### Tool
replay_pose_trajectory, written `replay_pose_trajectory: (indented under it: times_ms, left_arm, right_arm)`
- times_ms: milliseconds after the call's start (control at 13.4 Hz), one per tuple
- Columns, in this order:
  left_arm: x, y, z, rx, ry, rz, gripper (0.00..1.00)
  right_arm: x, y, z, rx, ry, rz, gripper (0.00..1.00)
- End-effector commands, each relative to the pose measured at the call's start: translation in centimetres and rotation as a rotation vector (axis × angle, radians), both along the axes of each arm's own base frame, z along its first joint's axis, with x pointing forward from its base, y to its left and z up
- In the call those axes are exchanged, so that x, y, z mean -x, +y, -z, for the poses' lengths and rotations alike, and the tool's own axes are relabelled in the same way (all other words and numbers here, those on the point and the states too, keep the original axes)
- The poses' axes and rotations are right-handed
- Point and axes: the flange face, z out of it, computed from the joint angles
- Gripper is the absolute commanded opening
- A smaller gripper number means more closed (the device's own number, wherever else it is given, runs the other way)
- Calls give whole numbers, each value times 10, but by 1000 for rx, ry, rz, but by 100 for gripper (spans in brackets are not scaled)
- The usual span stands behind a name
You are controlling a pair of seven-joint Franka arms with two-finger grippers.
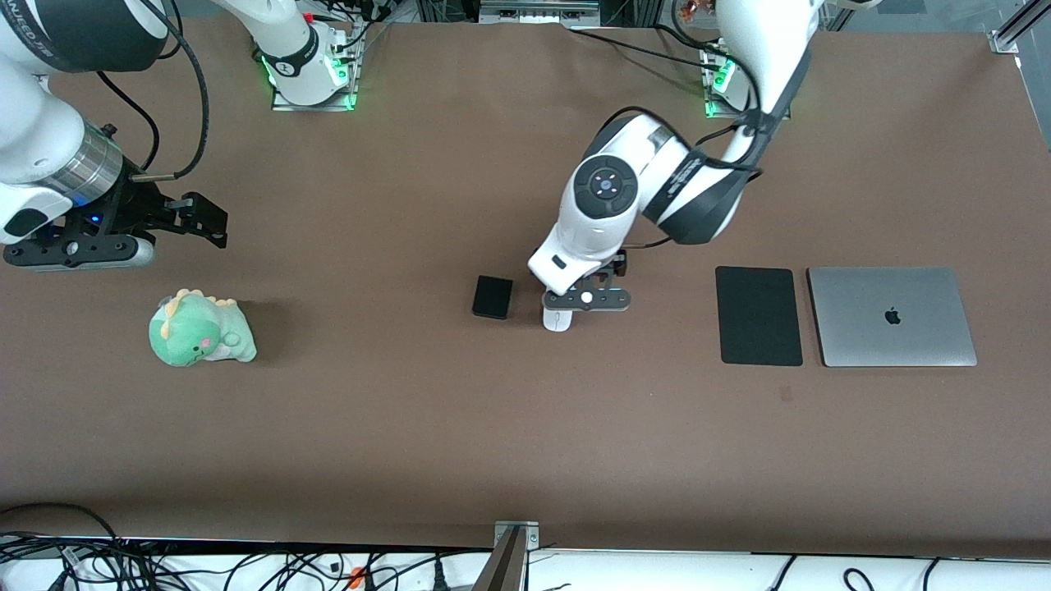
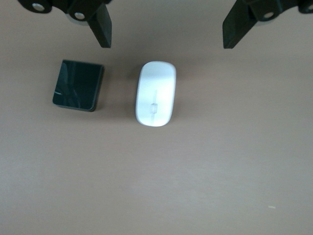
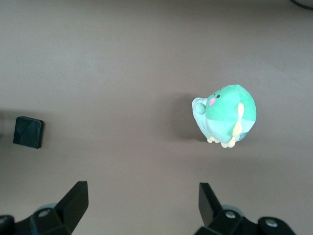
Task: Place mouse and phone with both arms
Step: 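Lower the left gripper over the white mouse, then close the left gripper on the mouse while the right gripper approaches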
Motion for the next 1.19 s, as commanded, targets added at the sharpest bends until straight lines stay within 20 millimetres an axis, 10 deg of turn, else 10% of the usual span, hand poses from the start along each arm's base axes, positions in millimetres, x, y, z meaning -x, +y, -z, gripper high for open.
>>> replay_pose_trajectory:
  times_ms: [0,596,1117]
  left_arm:
    - [1,-24,34,-28,-50,18,100]
    - [7,-33,100,-111,-118,121,100]
    - [11,-31,136,-129,-75,114,100]
  right_arm:
    - [1,-1,-1,-17,12,5,100]
    - [1,-3,3,-15,24,8,100]
    - [-7,-7,45,9,133,19,100]
